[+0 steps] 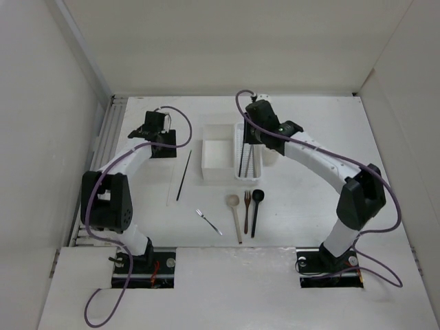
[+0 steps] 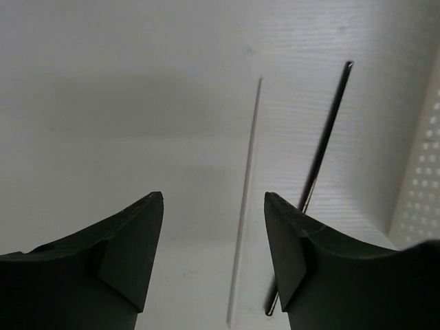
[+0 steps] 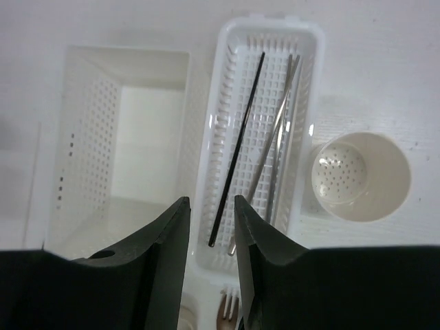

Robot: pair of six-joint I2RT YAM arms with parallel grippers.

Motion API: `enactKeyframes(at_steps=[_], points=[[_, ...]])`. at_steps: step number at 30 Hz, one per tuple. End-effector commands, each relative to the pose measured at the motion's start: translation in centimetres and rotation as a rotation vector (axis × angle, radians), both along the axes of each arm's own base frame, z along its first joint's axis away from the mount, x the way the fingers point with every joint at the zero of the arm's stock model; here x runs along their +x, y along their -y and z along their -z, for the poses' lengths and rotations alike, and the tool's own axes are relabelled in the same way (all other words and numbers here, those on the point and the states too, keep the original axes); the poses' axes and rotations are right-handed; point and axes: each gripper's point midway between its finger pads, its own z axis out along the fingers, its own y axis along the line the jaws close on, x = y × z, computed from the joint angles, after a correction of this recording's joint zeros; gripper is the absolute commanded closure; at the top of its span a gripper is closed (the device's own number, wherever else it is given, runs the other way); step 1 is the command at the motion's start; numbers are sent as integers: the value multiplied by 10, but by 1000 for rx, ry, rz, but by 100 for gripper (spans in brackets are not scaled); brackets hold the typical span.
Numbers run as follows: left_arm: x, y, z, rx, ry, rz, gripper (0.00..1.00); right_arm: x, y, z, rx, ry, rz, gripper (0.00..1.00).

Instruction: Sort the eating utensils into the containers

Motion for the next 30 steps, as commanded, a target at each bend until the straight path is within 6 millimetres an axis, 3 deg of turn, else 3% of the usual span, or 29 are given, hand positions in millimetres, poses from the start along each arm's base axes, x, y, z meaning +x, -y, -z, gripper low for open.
enactKeyframes(at_steps=[1,6,9,15,18,19,23,26,30], points=[[-12,0,26,50,-94,65,43,8,0,-50,33,138,-17,62],[-16,6,38,88,-90,116,40,2,5,-54,30,164,-29,62],[-29,4,56,112,-185,123,38,0,7,-60,37,186,-34,62],[-36,15,71,144,-260,170,38,1,17,-59,38,190,-14,62],[-43,11,79,182,-301,167,48,-3,20,-59,38,190,-14,62],[-55,7,89,198,-368,179,51,-1,21,-61,39,200,-6,62],[-66,12,104,178,-492,214,100,-1,28,-65,47,209,19,62],[-60,17,103,89,-500,198,100,-2,28,-69,61,214,25,62],[-22,4,66,27,-406,115,100,-5,31,-80,56,233,15,62]])
